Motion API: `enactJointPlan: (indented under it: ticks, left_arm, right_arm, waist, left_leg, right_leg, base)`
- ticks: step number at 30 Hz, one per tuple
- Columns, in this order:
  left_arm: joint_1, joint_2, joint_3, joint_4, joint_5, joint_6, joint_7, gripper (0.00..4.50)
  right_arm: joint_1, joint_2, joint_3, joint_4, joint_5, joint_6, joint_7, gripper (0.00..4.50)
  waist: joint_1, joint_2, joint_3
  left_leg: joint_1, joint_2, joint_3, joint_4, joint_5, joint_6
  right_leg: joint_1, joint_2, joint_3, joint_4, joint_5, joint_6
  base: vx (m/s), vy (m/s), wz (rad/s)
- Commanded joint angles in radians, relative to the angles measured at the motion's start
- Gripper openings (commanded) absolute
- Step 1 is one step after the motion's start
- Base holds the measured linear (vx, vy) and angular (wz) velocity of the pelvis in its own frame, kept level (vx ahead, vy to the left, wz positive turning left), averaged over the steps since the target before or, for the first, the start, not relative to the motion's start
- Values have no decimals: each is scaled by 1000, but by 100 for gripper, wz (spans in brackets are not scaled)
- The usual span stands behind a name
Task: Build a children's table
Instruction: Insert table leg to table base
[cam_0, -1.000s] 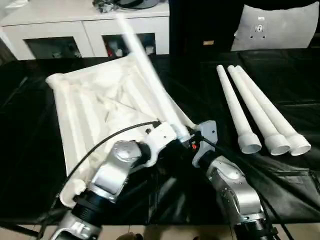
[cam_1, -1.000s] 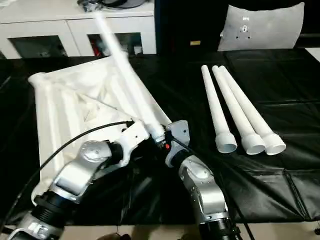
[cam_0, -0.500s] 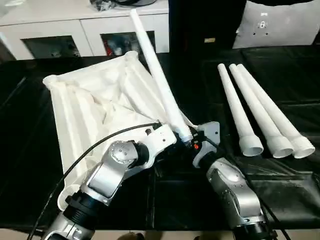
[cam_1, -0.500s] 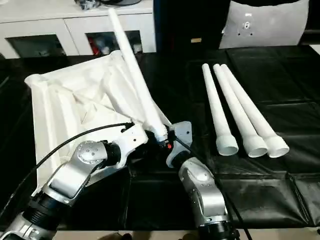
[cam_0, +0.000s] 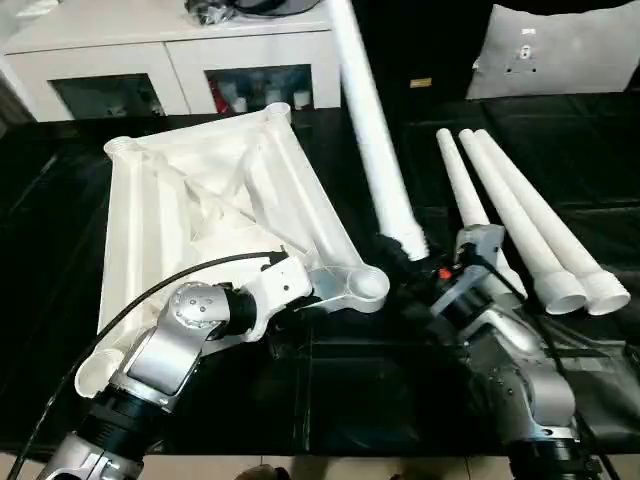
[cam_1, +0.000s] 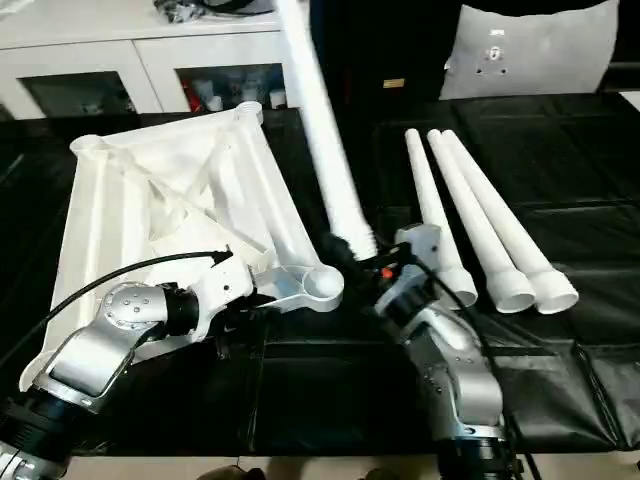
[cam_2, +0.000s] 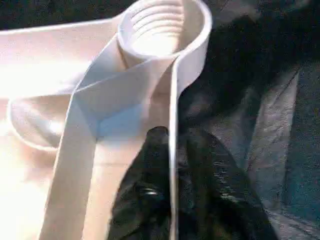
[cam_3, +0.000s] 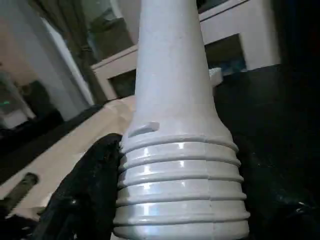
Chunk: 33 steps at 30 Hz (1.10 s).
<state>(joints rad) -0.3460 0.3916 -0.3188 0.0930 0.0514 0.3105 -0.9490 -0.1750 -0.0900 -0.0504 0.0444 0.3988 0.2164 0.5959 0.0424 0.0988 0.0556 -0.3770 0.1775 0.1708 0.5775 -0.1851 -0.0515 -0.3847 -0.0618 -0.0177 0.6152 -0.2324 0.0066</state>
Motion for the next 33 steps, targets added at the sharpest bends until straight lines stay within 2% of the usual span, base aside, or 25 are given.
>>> enactJointPlan:
  ticks: [1,3,7,10,12,15,16,17,18,19,20,21,23,25,30,32,33]
  left_arm:
    - [-2,13,5,5,-39,-19,-29,119]
    - [-2,10,13,7,-55,-26,-35,139]
    - [-15,-21,101,12,-153,-12,-53,176]
    - [-26,-27,165,0,-241,22,-78,186]
    - [-32,-37,200,-2,-290,46,-79,201]
    - [-52,-90,298,-4,-420,139,-46,226]
    - [-70,-137,360,2,-503,213,0,232]
    - [-80,-157,385,7,-530,234,26,238]
    - [-87,-172,403,12,-549,238,44,245]
    - [-98,-195,431,18,-588,256,69,261]
    - [-110,-216,455,24,-626,281,94,268]
    - [-110,-216,455,24,-626,281,94,274]
    - [-145,-296,504,26,-753,336,149,280]
    - [-149,-307,507,26,-764,339,153,295]
    - [-184,-362,518,44,-787,384,190,332]
    - [-192,-371,524,49,-804,390,196,338]
    - [-197,-377,530,51,-817,392,207,361]
  right_arm:
    - [-12,-4,1,-23,29,18,22,274]
    - [-13,-6,-2,-30,40,26,31,274]
    - [-2,-11,-9,-58,92,58,67,274]
    - [10,-18,-4,-68,109,65,82,274]
    - [15,-17,-5,-73,119,71,85,274]
    - [33,-18,5,-97,145,86,110,274]
    - [45,-16,17,-110,150,88,124,274]
    - [49,-13,21,-114,153,90,129,274]
    - [52,-12,23,-117,157,91,132,274]
    - [55,-11,28,-122,160,92,136,274]
    - [59,-10,34,-126,160,90,139,274]
    - [59,-10,34,-126,160,90,139,274]
    - [69,-8,61,-147,164,90,152,274]
    - [70,-9,67,-149,165,89,154,274]
    - [68,-16,101,-153,138,93,162,274]
    - [66,-20,107,-146,126,91,161,274]
    - [65,-22,109,-137,116,84,157,274]
  waist:
    - [3,-2,-67]
    - [3,-3,-70]
    - [8,-7,-74]
    - [13,-5,-75]
    - [14,-8,-72]
    - [16,-4,-69]
    - [18,1,-66]
    - [19,-3,-68]
    - [21,-7,-67]
    - [22,-2,-67]
    - [20,-4,-66]
    - [19,-8,-67]
    - [22,-6,-67]
    - [22,-10,-67]
    - [18,-4,-67]
    - [18,-7,-68]
    - [19,-9,-69]
  left_leg:
    - [10,39,-15,-54,-116,47]
    - [10,38,-16,-52,-109,49]
    - [8,37,-14,-45,-68,71]
    - [8,38,-14,-41,-64,75]
    - [8,36,-13,-42,-87,68]
    - [9,36,-11,-43,-126,55]
    - [9,37,-11,-43,-143,46]
    - [11,36,-9,-41,-148,43]
    - [6,35,-13,-42,-143,44]
    - [5,33,-14,-41,-140,46]
    - [5,34,-13,-42,-142,45]
    - [4,33,-13,-41,-143,43]
    - [3,32,-14,-40,-135,43]
    - [0,31,-14,-40,-132,49]
    - [0,30,-16,-39,-126,49]
    - [0,30,-16,-39,-124,47]
    - [0,30,-16,-38,-122,48]
  right_leg:
    - [48,-63,28,-61,66,-245]
    - [49,-62,27,-59,78,-247]
    - [49,-61,26,-52,133,-259]
    - [46,-61,24,-49,128,-265]
    - [44,-61,24,-51,88,-266]
    - [43,-63,25,-56,16,-267]
    - [41,-63,25,-58,-7,-270]
    - [40,-62,26,-59,-11,-272]
    - [45,-63,26,-59,-15,-268]
    - [44,-62,26,-60,-25,-256]
    - [43,-61,25,-61,-28,-254]
    - [45,-61,25,-62,-34,-254]
    - [45,-61,25,-62,-39,-249]
    - [45,-61,26,-65,-49,-243]
    - [46,-59,24,-68,-56,-222]
    - [46,-58,24,-67,-46,-223]
    - [47,-59,24,-67,-41,-224]
  base:
    - [0,0,0]
    - [0,0,0]
    - [0,0,0]
    - [0,0,0]
    - [0,0,0]
    - [0,0,0]
    - [0,0,0]
    - [0,0,0]
    - [0,0,0]
    - [0,0,0]
    - [0,0,0]
    - [0,0,0]
    - [0,0,0]
    - [0,0,0]
    - [0,0,0]
    - [0,0,0]
    - [0,0,0]
